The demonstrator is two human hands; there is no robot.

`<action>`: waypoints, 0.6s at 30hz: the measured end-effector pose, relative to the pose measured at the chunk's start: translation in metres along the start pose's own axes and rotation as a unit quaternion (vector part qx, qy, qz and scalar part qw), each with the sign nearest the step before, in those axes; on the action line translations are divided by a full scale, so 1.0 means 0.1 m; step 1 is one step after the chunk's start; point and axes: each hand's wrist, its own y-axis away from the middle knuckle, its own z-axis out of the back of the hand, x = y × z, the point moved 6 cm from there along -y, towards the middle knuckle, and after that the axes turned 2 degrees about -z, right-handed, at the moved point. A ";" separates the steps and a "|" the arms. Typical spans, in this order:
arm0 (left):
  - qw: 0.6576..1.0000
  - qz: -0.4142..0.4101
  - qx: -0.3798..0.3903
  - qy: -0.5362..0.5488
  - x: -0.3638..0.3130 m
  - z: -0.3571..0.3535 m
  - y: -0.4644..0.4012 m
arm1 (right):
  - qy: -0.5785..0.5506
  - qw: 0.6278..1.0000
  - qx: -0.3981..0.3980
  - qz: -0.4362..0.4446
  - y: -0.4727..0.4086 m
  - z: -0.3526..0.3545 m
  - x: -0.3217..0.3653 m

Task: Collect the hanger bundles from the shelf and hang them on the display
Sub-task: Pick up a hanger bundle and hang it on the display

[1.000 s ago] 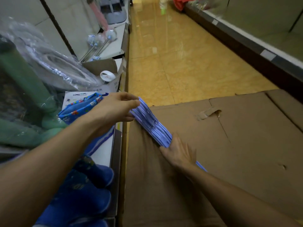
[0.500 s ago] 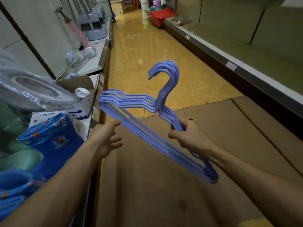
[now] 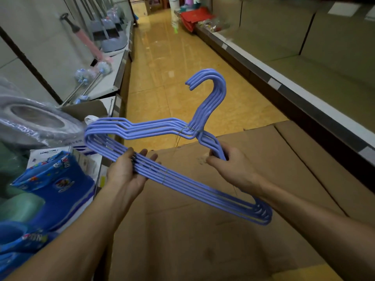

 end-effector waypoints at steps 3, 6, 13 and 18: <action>1.000 0.005 -0.017 0.020 -0.06 -0.05 0.20 | 0.079 0.995 -0.065 -0.004 0.08 0.16 0.20; 0.999 0.003 -0.025 0.035 -0.23 -0.19 0.48 | 0.108 0.989 -0.101 0.018 0.25 0.36 0.58; 0.995 -0.007 -0.061 0.078 -1.05 -0.85 1.62 | 0.101 0.981 -0.152 0.064 0.67 1.04 1.94; 0.996 -0.012 -0.029 0.089 -1.94 -1.56 2.64 | 0.090 0.981 -0.158 0.065 1.03 1.70 3.22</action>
